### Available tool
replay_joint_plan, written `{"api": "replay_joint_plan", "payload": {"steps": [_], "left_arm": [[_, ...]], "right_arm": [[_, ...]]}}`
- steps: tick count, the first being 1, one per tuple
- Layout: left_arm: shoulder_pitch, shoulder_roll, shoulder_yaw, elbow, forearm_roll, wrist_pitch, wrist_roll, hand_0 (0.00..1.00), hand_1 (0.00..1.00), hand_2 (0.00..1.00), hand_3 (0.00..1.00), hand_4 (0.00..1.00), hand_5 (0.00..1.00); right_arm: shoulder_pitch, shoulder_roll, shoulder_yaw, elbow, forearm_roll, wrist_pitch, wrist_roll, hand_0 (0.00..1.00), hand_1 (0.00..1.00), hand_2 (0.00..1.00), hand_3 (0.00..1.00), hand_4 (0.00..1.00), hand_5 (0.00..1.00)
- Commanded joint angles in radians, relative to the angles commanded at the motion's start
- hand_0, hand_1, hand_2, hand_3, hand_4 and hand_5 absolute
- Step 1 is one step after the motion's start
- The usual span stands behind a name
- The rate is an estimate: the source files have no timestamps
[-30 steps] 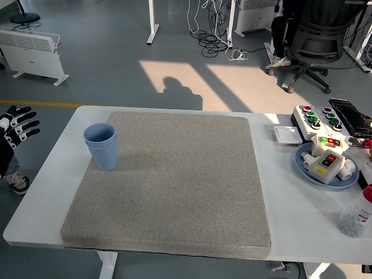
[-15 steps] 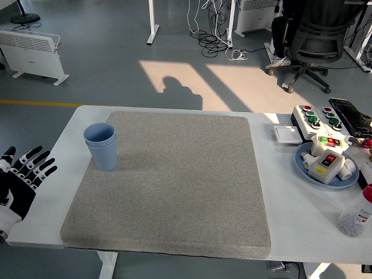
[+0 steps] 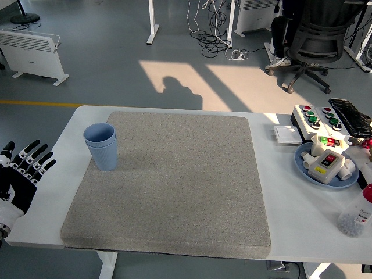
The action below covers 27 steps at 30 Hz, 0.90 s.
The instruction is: Push cup pick cup insert cup
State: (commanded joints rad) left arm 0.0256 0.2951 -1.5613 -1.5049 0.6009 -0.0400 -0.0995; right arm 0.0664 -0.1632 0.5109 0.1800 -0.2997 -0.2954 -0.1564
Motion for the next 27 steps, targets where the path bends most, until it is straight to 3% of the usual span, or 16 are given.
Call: {"api": "replay_joint_plan", "payload": {"steps": [27], "left_arm": [[0.001,-0.008,0.034,0.03,-0.012,0.013,-0.002,0.803,0.822,0.842,0.788,0.659,0.998]], "right_arm": [[-0.008,-0.002,-0.004,0.0,0.004,-0.002,0.001,0.688,0.621,0.653,0.584,0.105,0.455]]}}
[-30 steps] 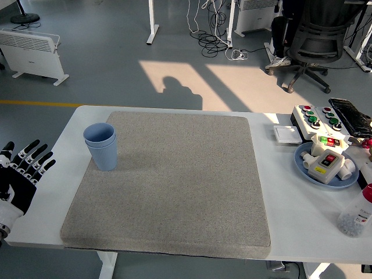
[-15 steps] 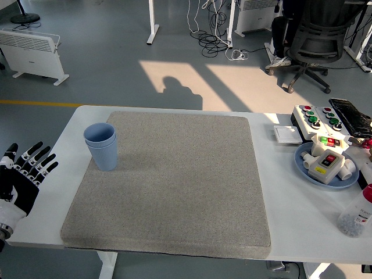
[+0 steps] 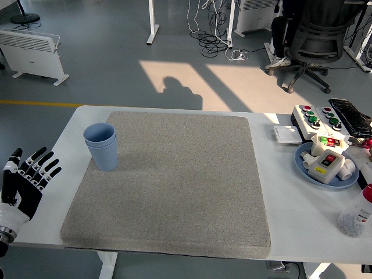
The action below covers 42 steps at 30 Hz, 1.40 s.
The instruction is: Push cup pick cup insert cup
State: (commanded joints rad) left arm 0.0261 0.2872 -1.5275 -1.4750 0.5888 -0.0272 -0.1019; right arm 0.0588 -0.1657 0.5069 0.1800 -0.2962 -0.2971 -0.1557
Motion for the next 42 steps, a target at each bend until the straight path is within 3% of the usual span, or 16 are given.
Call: {"api": "replay_joint_plan", "payload": {"steps": [42], "left_arm": [[-0.002,-0.014,-0.023,0.022,-0.005,0.012,0.001,0.805,0.822,0.844,0.789,0.658,0.998]], "right_arm": [[0.018,-0.002,0.028,0.0,-0.027,0.001,0.0,0.688,0.621,0.654,0.584,0.104,0.453]]}}
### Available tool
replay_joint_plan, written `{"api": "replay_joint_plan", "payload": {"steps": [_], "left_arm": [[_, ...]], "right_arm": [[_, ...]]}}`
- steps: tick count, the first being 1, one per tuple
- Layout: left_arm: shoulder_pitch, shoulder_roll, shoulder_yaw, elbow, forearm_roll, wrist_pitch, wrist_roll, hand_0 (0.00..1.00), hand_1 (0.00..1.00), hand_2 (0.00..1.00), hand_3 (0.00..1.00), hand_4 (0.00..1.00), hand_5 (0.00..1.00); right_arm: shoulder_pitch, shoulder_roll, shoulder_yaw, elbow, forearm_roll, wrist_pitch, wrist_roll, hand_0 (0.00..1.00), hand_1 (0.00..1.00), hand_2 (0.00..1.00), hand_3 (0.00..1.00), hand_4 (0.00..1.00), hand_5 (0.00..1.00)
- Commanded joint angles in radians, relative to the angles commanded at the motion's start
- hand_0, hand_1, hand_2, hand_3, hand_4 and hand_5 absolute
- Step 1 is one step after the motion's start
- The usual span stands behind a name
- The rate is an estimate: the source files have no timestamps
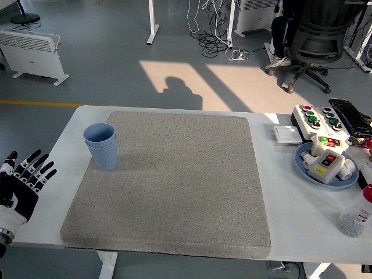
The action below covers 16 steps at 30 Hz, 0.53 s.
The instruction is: Push cup pick cup insert cup
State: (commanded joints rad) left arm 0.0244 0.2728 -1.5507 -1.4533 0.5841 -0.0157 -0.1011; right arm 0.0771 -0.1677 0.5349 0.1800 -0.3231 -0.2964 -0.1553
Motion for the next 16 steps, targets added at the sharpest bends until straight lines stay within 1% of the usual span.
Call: {"api": "replay_joint_plan", "payload": {"steps": [16], "left_arm": [[0.006,-0.006,-0.011,0.007,0.005,0.014,-0.008,0.804,0.821,0.844,0.789,0.657,0.998]], "right_arm": [[-0.003,0.001,-0.008,0.0,0.003,0.002,-0.001,0.688,0.621,0.656,0.583,0.104,0.453]]}}
